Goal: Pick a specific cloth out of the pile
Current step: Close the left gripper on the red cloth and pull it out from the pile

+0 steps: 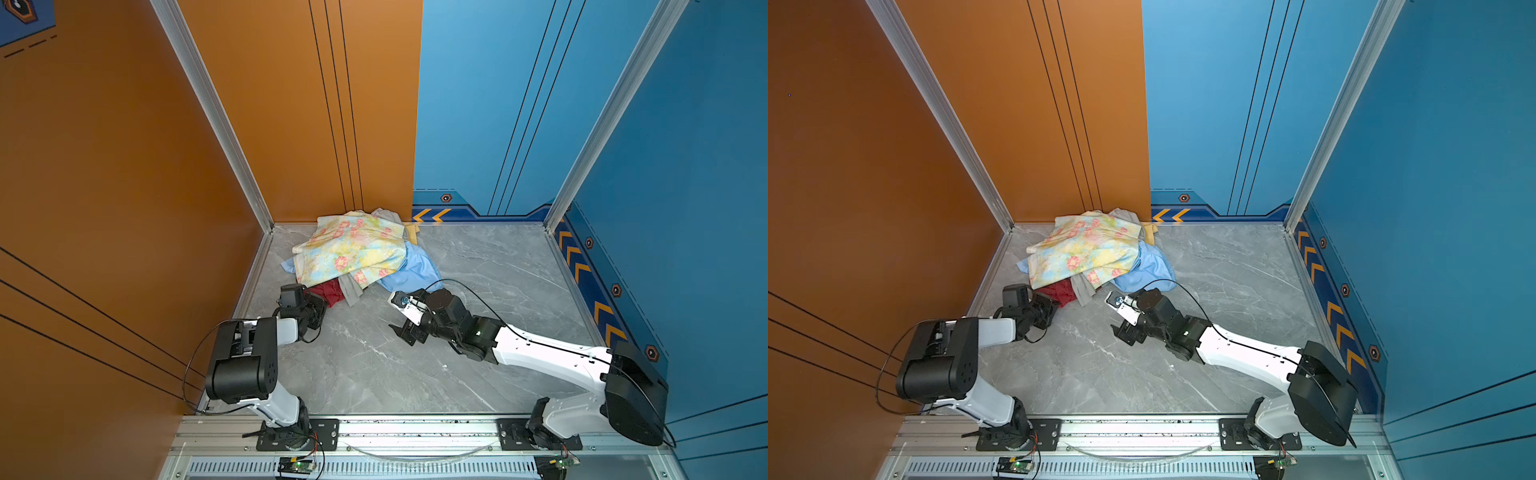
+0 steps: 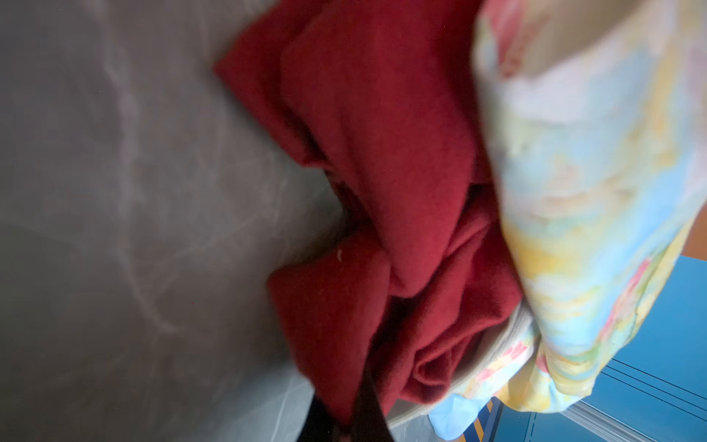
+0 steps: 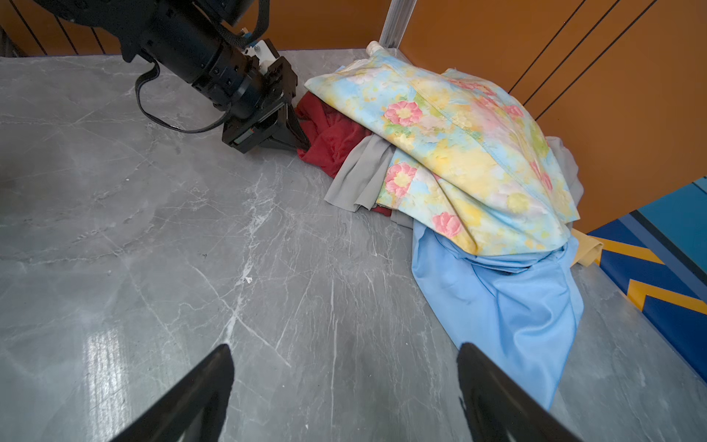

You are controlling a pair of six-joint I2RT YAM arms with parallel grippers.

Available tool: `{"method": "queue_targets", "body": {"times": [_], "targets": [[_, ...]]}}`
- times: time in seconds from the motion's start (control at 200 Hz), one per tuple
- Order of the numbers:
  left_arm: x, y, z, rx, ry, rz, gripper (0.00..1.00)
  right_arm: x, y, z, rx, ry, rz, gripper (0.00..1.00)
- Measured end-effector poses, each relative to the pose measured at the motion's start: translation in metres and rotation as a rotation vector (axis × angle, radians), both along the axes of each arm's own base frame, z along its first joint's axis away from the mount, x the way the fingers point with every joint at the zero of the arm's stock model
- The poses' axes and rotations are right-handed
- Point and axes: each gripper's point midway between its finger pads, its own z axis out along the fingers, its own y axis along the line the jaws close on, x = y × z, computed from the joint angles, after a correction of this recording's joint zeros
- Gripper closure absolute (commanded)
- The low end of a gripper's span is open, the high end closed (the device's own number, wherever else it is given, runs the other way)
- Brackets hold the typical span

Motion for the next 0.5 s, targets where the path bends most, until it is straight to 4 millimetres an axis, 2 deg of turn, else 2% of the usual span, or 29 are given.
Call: {"method": "queue_targets", "body": {"times": [0.315, 0.501], "targets": [[0.0, -0.001, 0.053, 0.079, -0.121, -0.024, 1.0, 0.014, -0.011, 0.001, -0.026, -0.042, -0.092, 0.09], [0.003, -0.002, 0.104, 0.178, -0.19, -0.048, 1.0, 0.025, -0.021, -0.002, -0.052, -0.063, -0.164, 0.09]]}}
